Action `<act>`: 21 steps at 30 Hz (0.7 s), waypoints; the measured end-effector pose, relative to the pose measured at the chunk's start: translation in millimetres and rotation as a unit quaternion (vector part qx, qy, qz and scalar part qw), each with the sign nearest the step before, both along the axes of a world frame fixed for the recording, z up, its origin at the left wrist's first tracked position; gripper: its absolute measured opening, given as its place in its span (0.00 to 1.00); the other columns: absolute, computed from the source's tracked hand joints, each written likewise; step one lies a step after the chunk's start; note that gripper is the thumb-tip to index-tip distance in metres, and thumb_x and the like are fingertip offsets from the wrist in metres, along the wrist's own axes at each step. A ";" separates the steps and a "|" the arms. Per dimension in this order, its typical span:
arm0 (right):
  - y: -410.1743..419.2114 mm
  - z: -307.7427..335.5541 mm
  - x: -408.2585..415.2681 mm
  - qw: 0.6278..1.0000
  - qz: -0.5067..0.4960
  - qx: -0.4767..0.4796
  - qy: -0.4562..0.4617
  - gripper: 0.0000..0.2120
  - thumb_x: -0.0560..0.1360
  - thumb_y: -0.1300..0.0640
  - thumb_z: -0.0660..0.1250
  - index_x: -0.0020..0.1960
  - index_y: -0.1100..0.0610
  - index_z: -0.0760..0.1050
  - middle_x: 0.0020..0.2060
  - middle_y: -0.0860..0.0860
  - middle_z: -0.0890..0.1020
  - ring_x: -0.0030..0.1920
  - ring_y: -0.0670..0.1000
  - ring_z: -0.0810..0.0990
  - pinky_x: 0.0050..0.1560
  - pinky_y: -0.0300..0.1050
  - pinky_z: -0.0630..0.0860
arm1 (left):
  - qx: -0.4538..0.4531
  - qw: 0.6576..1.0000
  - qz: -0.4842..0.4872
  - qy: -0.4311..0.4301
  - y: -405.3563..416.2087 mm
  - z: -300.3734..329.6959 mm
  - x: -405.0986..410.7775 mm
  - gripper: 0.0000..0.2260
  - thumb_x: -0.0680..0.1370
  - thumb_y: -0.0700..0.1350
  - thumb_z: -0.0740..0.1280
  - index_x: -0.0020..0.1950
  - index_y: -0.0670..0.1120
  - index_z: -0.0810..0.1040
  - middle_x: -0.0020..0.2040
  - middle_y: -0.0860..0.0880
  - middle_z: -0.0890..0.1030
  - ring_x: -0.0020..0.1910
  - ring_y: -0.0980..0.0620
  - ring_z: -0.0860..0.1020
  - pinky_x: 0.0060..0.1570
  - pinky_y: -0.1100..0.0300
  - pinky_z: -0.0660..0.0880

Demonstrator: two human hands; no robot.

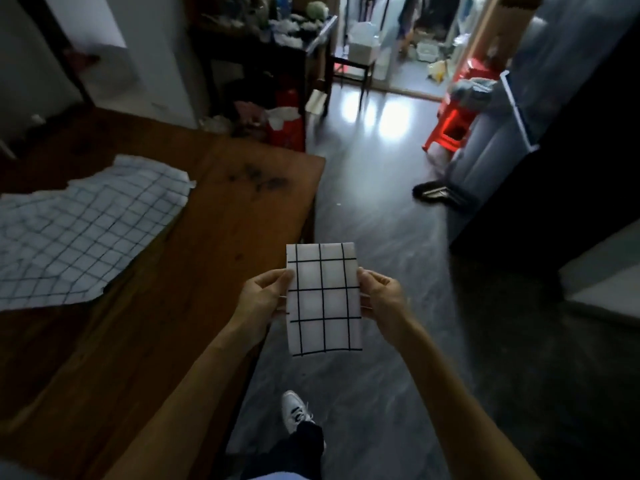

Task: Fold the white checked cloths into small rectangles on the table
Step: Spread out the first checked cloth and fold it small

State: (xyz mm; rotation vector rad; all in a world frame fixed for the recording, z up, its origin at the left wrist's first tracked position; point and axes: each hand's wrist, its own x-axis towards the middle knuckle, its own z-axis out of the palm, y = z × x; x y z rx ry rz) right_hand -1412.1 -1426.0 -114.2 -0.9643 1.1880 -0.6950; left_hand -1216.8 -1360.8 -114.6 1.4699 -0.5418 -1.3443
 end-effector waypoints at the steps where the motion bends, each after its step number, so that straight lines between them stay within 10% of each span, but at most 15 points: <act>1: -14.9 -1.1 17.8 1.000 0.024 -0.003 0.011 0.13 0.80 0.53 0.61 0.53 0.62 0.79 0.45 0.58 0.84 0.42 0.56 0.84 0.38 0.49 0.81 | 0.003 1.000 0.024 0.004 -7.5 -4.5 14.5 0.07 0.76 0.47 0.66 0.51 0.48 0.80 0.45 0.48 0.84 0.43 0.47 0.83 0.39 0.51 0.80; 21: -227.2 -101.8 294.9 0.931 0.299 0.010 0.208 0.10 0.77 0.52 0.67 0.57 0.51 0.79 0.50 0.47 0.83 0.52 0.50 0.81 0.56 0.53 0.79 | 0.128 0.920 0.368 0.042 -122.1 -103.0 191.6 0.02 0.77 0.48 0.68 0.47 0.53 0.80 0.51 0.50 0.82 0.50 0.50 0.80 0.46 0.49 0.80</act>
